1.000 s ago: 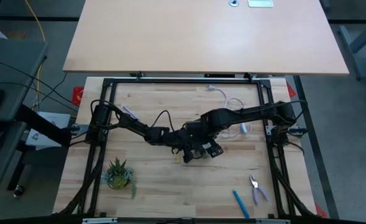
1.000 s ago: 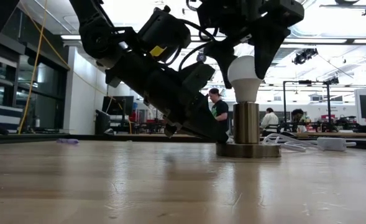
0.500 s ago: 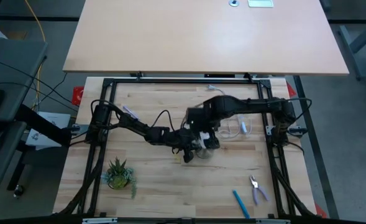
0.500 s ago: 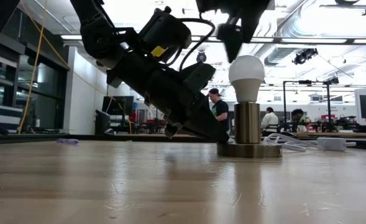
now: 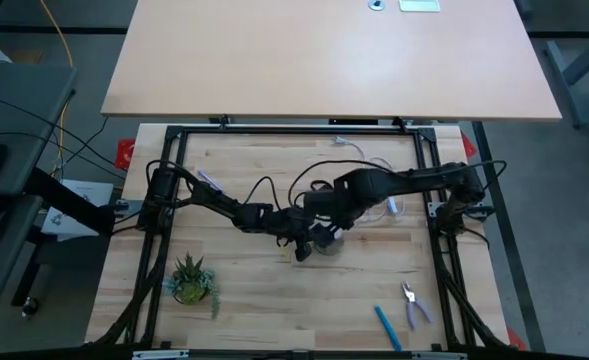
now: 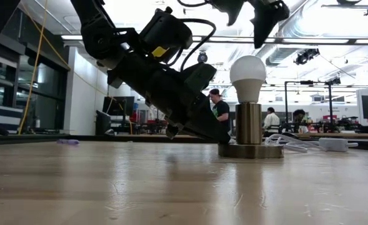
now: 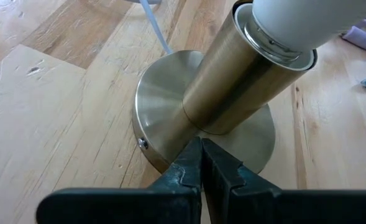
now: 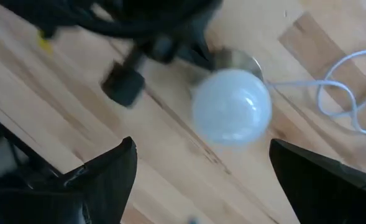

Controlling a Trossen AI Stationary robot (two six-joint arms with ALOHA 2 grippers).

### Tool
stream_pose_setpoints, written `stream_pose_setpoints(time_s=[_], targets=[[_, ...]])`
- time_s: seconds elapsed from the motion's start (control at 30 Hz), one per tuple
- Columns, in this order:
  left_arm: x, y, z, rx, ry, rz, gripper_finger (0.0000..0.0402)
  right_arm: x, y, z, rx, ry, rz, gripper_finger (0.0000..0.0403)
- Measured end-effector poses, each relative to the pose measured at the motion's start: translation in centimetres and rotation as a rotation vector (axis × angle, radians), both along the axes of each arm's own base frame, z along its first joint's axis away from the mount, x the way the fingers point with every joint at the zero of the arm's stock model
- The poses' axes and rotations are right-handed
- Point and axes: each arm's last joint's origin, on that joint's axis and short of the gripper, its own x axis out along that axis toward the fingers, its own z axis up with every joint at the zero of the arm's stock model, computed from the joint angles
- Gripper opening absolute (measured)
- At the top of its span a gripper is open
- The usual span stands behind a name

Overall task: Screw lightbulb
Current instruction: Remove the lightbulb from the lamp

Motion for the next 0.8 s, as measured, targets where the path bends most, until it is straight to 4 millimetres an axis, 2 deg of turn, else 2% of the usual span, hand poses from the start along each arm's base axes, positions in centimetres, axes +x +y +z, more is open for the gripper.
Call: stream_pose_setpoints(time_s=[0.07, 0.17, 0.27, 0.4, 0.6, 0.8], targets=[[0.0, 0.0, 0.0, 0.0, 0.0, 0.0, 0.0, 0.0, 0.2, 0.2, -0.033, -0.023, -0.062, 0.0355], [0.0, 0.0, 0.0, 0.001, -0.001, 0.0, 0.0, -0.6, 0.0, 0.1, -0.08, 0.033, -0.188, 0.0355], [0.0, 0.0, 0.0, 0.0, -0.001, 0.0, 0.0, -0.6, -0.5, -0.7, -0.076, 0.047, -0.274, 0.0355], [0.0, 0.0, 0.0, 0.0, -0.003, 0.0, 0.0, -0.3, -0.9, -1.8, -0.026, 0.039, -0.311, 0.0355], [0.0, -0.1, 0.0, -0.001, -0.003, -0.002, 0.0, -0.2, -1.0, -4.5, 0.009, 0.077, -0.352, 0.0355], [0.0, -0.1, 0.0, 0.0, -0.003, -0.006, 0.0, -0.1, -1.0, -5.7, 0.014, 0.069, -0.412, 0.0355]])
